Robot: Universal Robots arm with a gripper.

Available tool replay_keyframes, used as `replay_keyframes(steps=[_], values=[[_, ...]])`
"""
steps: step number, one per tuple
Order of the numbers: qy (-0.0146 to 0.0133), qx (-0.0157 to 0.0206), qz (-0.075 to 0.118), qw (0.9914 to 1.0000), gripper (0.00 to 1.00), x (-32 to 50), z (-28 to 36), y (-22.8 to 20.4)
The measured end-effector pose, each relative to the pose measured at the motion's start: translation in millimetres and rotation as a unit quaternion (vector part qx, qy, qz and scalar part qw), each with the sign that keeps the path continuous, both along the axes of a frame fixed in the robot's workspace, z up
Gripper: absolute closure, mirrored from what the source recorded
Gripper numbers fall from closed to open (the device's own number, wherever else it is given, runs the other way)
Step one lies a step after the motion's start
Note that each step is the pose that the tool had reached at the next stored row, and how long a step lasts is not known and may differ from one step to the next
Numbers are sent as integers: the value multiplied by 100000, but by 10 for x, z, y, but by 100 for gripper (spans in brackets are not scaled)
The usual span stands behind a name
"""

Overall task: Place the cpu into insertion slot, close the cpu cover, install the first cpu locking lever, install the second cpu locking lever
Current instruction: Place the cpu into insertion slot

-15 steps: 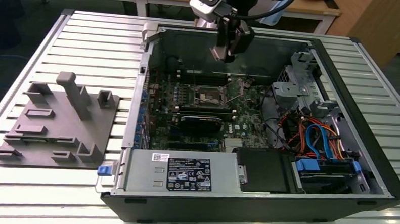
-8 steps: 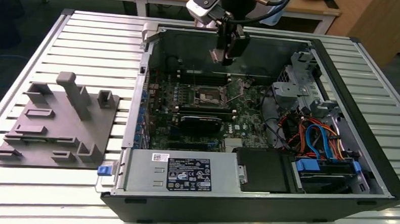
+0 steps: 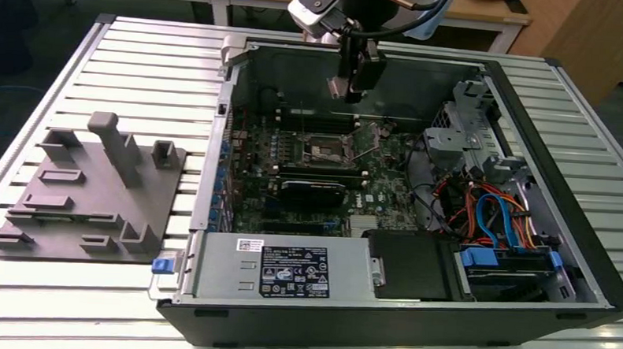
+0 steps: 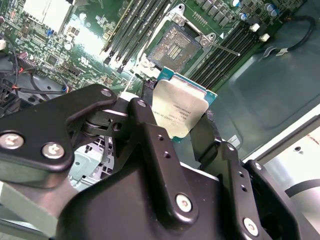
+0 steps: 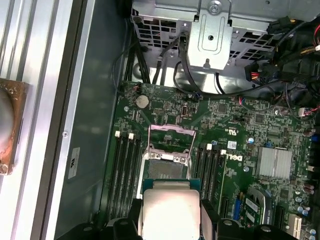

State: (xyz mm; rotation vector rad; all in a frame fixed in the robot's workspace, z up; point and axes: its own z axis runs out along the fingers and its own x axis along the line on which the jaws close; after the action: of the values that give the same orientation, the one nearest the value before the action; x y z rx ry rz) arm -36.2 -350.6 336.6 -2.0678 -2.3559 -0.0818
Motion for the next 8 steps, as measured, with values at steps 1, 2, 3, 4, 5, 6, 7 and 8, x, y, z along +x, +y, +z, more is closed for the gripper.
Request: replay_keyframes(steps=[1,2,3,4,5,6,7,8], values=[[1,1,0,100000,46,0,0,0],[-1,1,-2,100000,46,0,0,0],[0,2,-2,100000,46,0,0,0],[0,1,-4,100000,46,0,0,0],[-1,2,-15,100000,46,0,0,0],[1,0,-29,100000,46,0,0,0],[-1,2,-71,100000,46,0,0,0],[-1,3,-159,100000,46,0,0,0]])
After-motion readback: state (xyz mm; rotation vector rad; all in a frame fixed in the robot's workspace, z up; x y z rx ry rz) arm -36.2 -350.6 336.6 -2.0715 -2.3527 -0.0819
